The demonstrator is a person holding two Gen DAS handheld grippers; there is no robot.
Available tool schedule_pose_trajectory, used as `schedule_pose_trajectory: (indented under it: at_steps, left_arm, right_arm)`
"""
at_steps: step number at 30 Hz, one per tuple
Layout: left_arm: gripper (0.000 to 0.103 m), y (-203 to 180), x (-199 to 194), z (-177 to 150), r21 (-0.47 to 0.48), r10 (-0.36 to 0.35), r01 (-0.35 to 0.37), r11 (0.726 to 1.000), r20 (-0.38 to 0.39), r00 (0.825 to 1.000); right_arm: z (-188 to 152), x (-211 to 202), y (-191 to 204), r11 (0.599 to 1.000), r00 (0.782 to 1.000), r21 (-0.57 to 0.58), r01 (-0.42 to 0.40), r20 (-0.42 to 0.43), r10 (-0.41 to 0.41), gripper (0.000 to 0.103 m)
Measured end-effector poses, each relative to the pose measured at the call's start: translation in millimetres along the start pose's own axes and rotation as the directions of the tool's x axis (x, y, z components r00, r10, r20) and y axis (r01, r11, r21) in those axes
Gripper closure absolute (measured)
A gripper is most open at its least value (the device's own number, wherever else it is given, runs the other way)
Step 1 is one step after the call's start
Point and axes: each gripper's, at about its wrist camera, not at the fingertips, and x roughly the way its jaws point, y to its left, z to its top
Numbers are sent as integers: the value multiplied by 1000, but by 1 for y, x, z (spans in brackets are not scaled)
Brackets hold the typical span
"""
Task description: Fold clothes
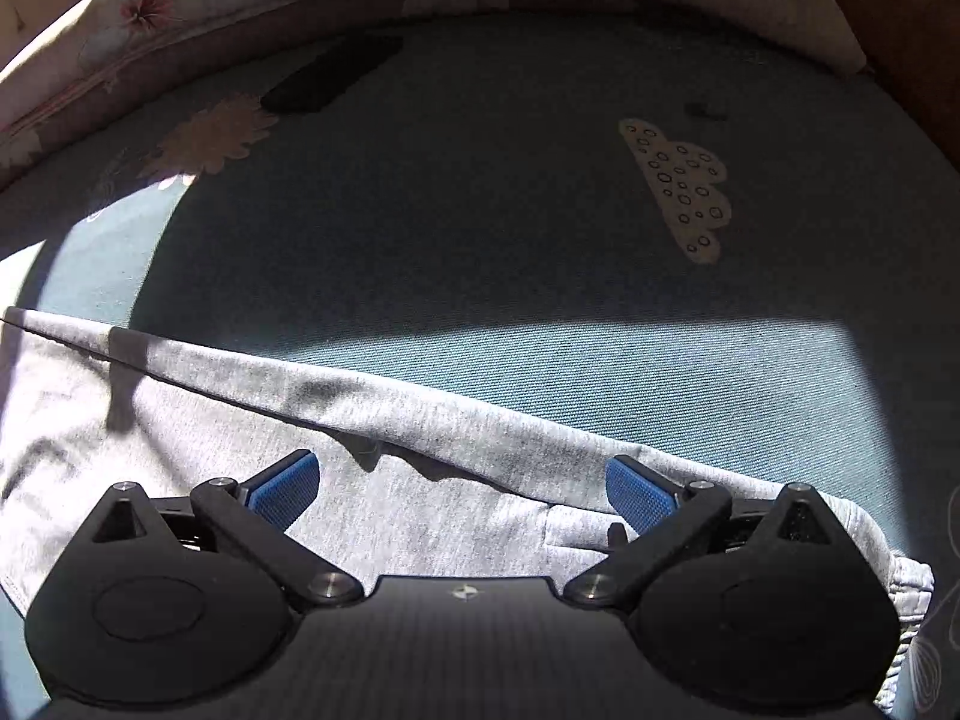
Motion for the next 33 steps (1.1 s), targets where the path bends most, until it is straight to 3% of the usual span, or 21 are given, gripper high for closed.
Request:
schedule_pose_trajectory:
  at_steps: [5,10,19,23,27,33]
  left_arm:
    - [2,0,-3,-8,26,8,-8,1000,-14,1000]
    - [2,-2,-8,-18,59,15,-13,998,-26,1000]
    - [2,-4,-11,-24,66,13,-11,998,-27,1000]
    - [2,-7,-11,-28,74,9,-6,997,-43,999]
    - [2,-12,-12,-29,95,6,-2,996,-50,999]
    - [2,-24,-13,-21,94,-19,23,995,-45,999]
  right_arm:
    - [-13,24,11,998,998,-21,58,-11,-58,0]
    - [9,36,-4,997,998,19,69,12,-69,0]
    - [-27,-17,-15,998,997,31,55,-51,-54,0]
    - [-52,6,-25,994,990,-1,112,-86,-112,0]
    - [-46,9,-35,996,995,23,89,-46,-88,0]
    - [-50,-28,-38,996,995,19,85,-48,-84,0]
